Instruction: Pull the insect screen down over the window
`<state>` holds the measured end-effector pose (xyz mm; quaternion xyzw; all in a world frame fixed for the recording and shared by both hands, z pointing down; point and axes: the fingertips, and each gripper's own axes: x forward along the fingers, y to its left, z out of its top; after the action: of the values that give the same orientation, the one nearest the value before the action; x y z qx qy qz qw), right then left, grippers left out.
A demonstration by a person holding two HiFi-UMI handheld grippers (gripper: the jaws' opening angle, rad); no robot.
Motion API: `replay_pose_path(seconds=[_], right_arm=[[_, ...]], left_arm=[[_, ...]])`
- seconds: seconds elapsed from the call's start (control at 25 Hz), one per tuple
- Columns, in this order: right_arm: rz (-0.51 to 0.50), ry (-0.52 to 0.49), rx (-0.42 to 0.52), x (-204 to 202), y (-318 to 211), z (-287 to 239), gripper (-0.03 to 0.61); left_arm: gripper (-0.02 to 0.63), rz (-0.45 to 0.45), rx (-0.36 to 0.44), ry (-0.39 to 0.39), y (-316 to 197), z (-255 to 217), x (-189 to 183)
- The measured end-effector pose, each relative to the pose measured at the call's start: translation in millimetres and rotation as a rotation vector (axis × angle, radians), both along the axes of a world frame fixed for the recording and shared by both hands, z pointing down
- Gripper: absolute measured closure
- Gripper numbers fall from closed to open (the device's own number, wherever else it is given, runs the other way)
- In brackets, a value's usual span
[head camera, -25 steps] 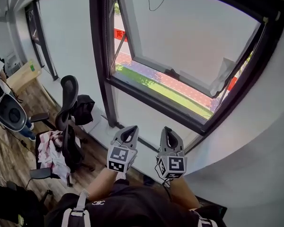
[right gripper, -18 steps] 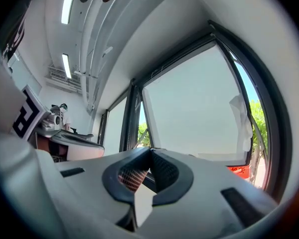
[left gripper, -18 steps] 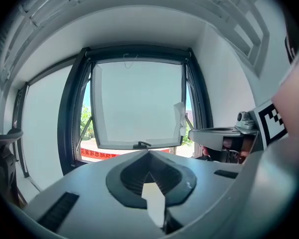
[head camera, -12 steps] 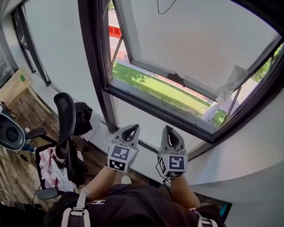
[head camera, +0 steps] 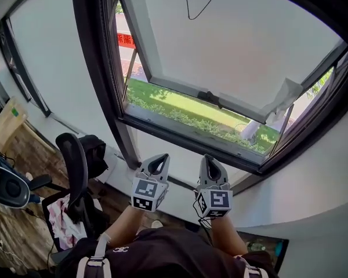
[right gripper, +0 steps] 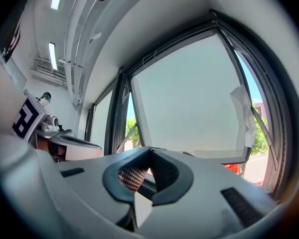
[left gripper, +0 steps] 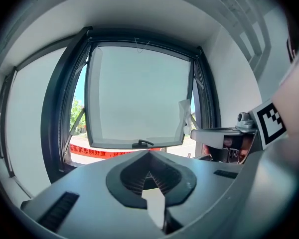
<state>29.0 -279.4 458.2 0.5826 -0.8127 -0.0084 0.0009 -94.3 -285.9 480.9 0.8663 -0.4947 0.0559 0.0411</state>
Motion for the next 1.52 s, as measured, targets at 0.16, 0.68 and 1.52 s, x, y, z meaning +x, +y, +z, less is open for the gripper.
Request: replay_pose_path(seconds=[0.16, 0.68, 1.52], right_arm=[[0.006, 0.021, 0.012, 11.7, -8.1, -4.6, 0.574], [0.09, 0.087, 0.049, 82.5, -14.7, -19.7, 0.574], [0.021, 1.182, -0.256, 134.9, -14.9, 62.7, 0.574]], left_arm=[[0.601, 0.004, 0.011, -0.003, -7.6, -3.9, 11.2], [0.601, 0.11, 0.037, -0.026, -32.9, -10.7, 89.7], [0.6, 0.33, 0.342, -1.132, -52.9, 30.8, 96.2]])
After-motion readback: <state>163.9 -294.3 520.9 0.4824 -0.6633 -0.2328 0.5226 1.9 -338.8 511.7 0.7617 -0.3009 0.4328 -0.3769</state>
